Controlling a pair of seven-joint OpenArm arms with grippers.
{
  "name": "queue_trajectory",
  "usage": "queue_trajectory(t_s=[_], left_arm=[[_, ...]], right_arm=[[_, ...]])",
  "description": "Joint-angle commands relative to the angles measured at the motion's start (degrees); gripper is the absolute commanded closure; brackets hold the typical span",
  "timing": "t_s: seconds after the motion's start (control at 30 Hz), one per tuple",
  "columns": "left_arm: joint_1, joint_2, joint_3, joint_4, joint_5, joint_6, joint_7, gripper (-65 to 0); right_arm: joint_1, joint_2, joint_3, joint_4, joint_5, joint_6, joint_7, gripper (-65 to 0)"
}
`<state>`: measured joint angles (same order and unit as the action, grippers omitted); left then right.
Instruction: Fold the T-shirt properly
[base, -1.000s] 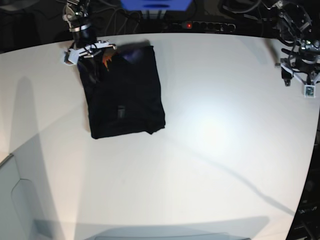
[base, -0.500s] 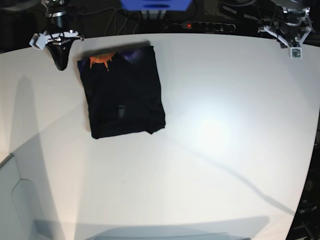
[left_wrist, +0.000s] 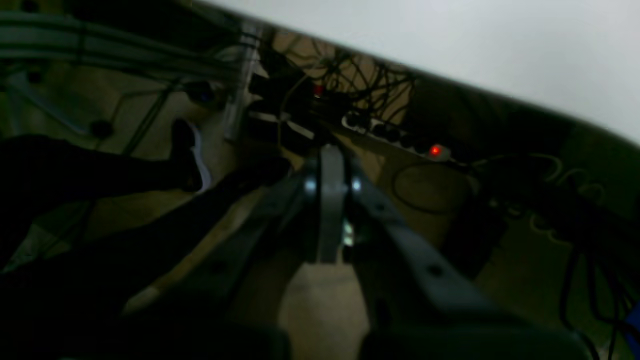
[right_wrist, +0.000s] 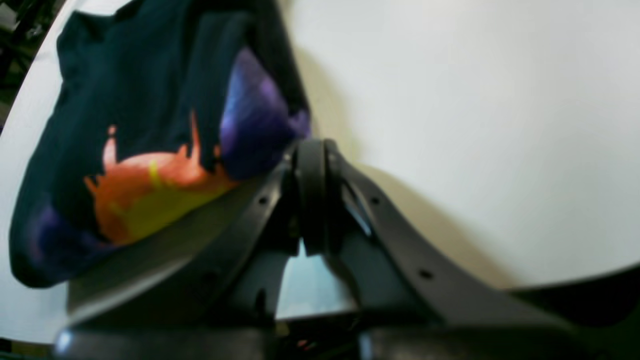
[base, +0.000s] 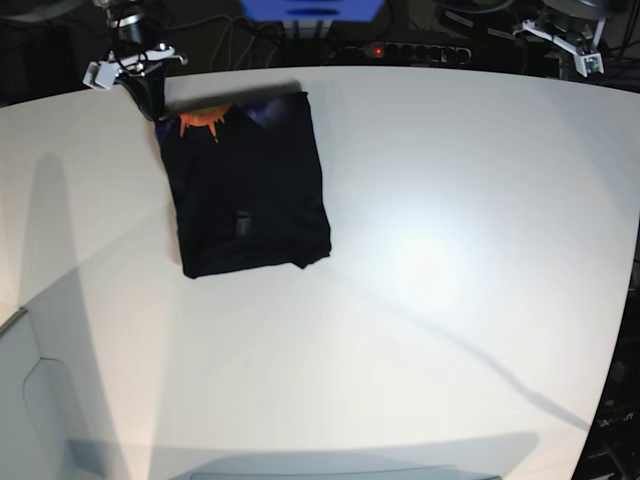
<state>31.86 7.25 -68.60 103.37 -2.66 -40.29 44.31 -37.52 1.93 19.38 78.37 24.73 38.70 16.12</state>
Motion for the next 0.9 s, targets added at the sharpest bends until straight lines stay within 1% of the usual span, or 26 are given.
queue_trajectory(t_s=[0.0, 0.17, 0.27, 0.33, 0.4, 0.53, 0.63, 0.8, 0.87], left_arm=[[0.7, -0.8, -0.5, 0.2, -0.3, 0.3, -0.9, 0.0], [0.5, -1.0, -0.5, -0.4, -0.3, 0.3, -1.0, 0.0], [0.5, -2.5, -0.5, -0.6, -1.2, 0.3, -0.9, 0.0], [0.8, -3.0, -0.5, -1.5, -3.5, 0.3, -0.9, 0.0], [0.9, -4.7, -0.5, -2.5, -4.5, 0.3, -0.6, 0.0], [1.6, -7.6, -0.5, -4.8, -6.2, 0.3, -0.4, 0.0], [1.9, -8.8, -0.5, -6.2, -6.4, 0.3, -0.6, 0.0], [1.9, -8.8, -0.5, -7.1, -6.4, 0.3, -0.8, 0.0], [1.9, -8.5, -0.5, -7.1, -6.4, 0.3, -0.8, 0.0]], right_arm=[[-0.8, 0.2, -0.8, 0.6, 0.2, 1.3, 0.2, 0.0], [-0.6, 0.8, -3.6, 0.6, 0.2, 1.3, 0.2, 0.0], [-0.5, 0.8, -4.2, 0.6, 0.1, 1.3, 0.2, 0.0], [-0.5, 0.7, -3.2, 0.6, 0.1, 1.3, 0.2, 0.0], [-0.9, 0.4, -0.8, 0.4, 0.1, -0.3, 0.2, 0.0], [-0.5, -0.3, 3.2, 0.3, 0.2, -1.3, 0.2, 0.0], [-0.3, -1.0, 5.5, 0.5, 0.4, -2.3, 0.2, 0.0], [3.5, -1.2, 5.8, -1.2, 0.0, -2.3, -0.3, 0.0], [4.9, -1.3, 5.8, -1.2, -1.5, -2.3, -0.3, 0.0]])
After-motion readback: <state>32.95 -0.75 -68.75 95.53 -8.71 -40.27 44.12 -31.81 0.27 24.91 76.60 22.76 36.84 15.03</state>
